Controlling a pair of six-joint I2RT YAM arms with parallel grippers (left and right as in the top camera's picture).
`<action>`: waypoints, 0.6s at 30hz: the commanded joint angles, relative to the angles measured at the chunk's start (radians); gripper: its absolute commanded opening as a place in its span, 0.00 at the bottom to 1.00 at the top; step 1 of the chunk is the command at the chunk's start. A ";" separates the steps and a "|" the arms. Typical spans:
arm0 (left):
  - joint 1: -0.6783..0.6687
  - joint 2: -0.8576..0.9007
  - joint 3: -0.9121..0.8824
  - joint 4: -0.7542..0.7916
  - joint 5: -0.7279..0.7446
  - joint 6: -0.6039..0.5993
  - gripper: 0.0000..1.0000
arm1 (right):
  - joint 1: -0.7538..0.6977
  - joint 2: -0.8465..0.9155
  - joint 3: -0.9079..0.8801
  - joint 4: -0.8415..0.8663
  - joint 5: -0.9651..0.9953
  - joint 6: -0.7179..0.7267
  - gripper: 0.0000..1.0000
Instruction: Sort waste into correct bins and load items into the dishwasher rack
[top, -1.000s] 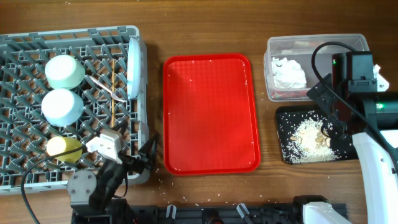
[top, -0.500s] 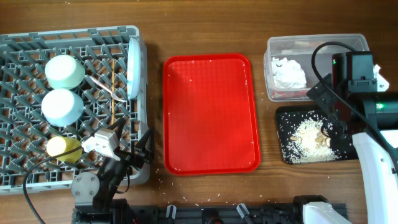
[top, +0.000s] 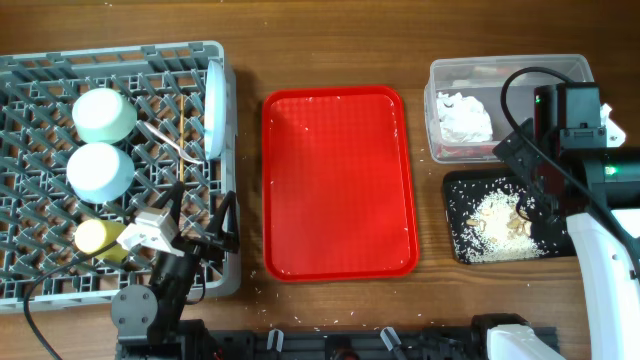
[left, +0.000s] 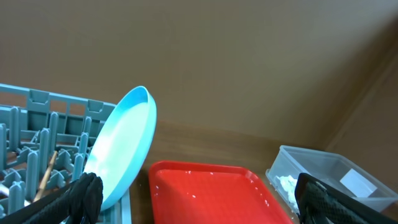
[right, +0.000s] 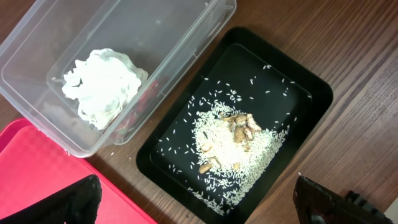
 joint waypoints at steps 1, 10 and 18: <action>0.005 -0.012 -0.014 0.012 -0.029 -0.008 1.00 | -0.002 -0.008 0.005 0.002 -0.002 0.008 1.00; 0.005 -0.012 -0.144 0.156 -0.028 -0.054 1.00 | -0.002 -0.008 0.005 0.002 -0.001 0.008 1.00; 0.016 -0.012 -0.148 0.087 -0.135 -0.053 1.00 | -0.002 -0.008 0.005 0.002 -0.001 0.008 1.00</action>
